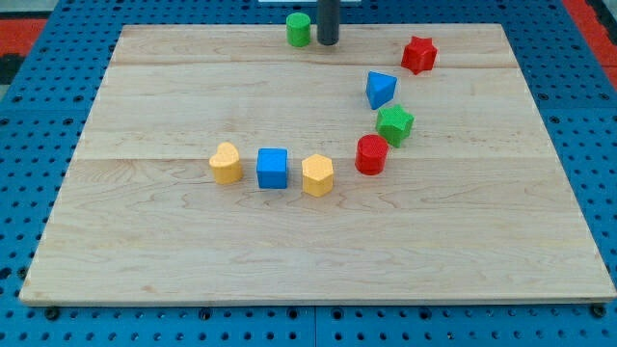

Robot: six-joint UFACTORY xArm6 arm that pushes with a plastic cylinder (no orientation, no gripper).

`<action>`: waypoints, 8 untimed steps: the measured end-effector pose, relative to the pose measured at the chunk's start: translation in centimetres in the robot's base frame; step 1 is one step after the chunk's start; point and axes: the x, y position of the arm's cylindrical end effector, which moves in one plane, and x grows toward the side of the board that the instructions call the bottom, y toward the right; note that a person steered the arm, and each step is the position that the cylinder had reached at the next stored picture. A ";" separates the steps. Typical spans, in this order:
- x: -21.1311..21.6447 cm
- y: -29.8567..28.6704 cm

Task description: Place blue triangle and green blocks in a diagonal line

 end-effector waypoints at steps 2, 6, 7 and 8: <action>-2.2 -2.5; -2.3 -20.3; -2.4 -19.7; -2.3 -16.8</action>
